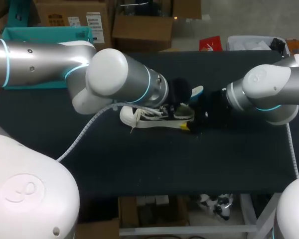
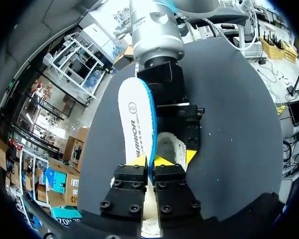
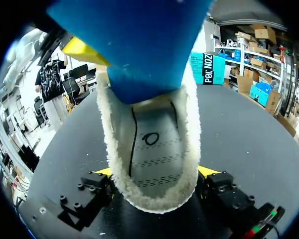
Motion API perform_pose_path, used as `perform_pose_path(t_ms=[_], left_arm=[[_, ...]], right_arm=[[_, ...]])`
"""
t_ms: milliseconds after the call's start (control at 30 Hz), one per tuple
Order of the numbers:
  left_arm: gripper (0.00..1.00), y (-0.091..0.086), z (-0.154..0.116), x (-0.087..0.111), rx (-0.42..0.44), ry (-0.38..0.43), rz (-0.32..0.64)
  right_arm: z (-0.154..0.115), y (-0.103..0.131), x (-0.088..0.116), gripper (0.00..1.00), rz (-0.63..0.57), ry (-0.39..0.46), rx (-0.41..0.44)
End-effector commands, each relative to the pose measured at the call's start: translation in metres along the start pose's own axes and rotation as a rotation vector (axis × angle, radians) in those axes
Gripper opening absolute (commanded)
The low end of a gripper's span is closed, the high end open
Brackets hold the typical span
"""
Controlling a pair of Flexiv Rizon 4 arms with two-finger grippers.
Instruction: Open the shoe tongue, take the insole out of the shoe, put the insole back into the shoe, and pack the shoe into the shoebox
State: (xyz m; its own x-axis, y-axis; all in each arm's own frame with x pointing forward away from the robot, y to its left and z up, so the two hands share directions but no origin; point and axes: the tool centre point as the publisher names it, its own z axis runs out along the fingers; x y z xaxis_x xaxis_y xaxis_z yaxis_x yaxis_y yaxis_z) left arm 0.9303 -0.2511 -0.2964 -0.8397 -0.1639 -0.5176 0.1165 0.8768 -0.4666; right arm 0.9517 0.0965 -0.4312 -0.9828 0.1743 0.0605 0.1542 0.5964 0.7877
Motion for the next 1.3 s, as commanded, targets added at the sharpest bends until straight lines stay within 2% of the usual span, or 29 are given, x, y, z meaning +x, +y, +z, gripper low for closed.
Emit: perform_pose_path(t_ms=[33,300,500,533,567,600,1033,1300], left_arm=[[0.0,0.001,-0.015,0.002,0.036,0.0,-0.009],[0.0,-0.015,-0.035,-0.014,0.165,0.067,-0.074],[0.0,-0.029,-0.045,-0.019,0.245,0.113,-0.08],[0.0,-0.031,-0.047,-0.02,0.261,0.121,-0.078],[0.0,-0.033,-0.05,-0.02,0.278,0.131,-0.077],[0.0,-0.035,-0.052,-0.021,0.296,0.139,-0.078],[0.0,-0.072,-0.085,-0.022,0.508,0.245,-0.031],[0.0,-0.083,-0.108,-0.028,0.648,0.336,-0.009]], right_arm=[[0.006,-0.005,-0.002,0.0,0.0,0.002,-0.001],[0.006,-0.005,-0.002,0.0,0.0,0.002,-0.001],[-0.001,-0.002,-0.008,0.0,-0.001,0.003,0.028],[-0.002,-0.002,-0.009,0.13,0.001,0.007,0.035],[-0.003,-0.002,-0.01,0.47,0.002,0.007,0.036],[-0.005,-0.003,-0.011,1.0,0.004,0.007,0.037],[-0.053,-0.01,-0.005,1.0,0.045,-0.044,0.111],[-0.089,-0.004,-0.001,1.0,0.049,-0.061,0.193]])
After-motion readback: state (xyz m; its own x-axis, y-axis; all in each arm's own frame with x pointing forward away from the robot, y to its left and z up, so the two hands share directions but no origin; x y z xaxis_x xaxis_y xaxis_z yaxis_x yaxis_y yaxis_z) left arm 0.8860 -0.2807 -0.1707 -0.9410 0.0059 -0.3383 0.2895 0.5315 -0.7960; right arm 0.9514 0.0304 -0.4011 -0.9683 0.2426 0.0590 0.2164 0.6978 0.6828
